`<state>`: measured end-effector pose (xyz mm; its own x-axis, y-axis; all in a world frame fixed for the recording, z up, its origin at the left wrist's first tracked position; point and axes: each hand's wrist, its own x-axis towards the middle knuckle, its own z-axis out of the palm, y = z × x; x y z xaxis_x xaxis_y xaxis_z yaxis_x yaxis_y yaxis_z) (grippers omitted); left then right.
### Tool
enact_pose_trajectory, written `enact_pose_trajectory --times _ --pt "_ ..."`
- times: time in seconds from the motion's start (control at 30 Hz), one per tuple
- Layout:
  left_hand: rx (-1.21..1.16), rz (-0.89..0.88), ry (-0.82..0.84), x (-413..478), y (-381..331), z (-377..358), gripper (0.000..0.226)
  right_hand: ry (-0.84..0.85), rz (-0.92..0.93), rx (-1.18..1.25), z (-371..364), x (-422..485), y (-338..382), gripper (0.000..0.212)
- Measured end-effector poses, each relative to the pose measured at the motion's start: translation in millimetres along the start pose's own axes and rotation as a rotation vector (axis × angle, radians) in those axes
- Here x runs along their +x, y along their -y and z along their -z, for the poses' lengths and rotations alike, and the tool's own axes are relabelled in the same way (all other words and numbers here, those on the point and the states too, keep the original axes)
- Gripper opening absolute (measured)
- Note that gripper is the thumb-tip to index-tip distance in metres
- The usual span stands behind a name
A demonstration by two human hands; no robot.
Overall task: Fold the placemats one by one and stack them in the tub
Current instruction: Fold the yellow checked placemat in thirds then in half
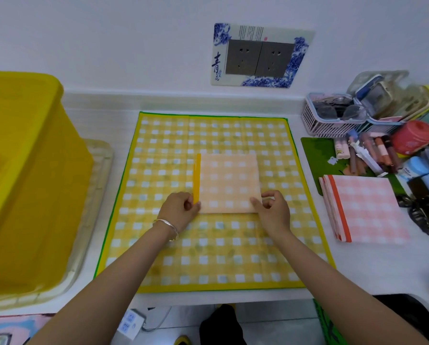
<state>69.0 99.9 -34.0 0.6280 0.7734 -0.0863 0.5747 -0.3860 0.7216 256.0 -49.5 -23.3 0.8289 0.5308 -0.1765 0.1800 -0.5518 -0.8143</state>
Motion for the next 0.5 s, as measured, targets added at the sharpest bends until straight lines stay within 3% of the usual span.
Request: enact_pose_trajectory --times 0.23,0.37,0.5 --pt "0.024 -0.032 0.019 -6 3 0 0.037 -0.026 0.049 -0.042 -4 -8 -3 0.024" --pt "0.062 0.009 -0.017 -9 -1 -3 0.026 -0.084 0.107 -0.122 -7 -7 -4 0.022" --pt "0.153 -0.033 -0.067 -8 -9 -6 0.083 -0.117 0.161 -0.177 -12 -9 -8 0.023"
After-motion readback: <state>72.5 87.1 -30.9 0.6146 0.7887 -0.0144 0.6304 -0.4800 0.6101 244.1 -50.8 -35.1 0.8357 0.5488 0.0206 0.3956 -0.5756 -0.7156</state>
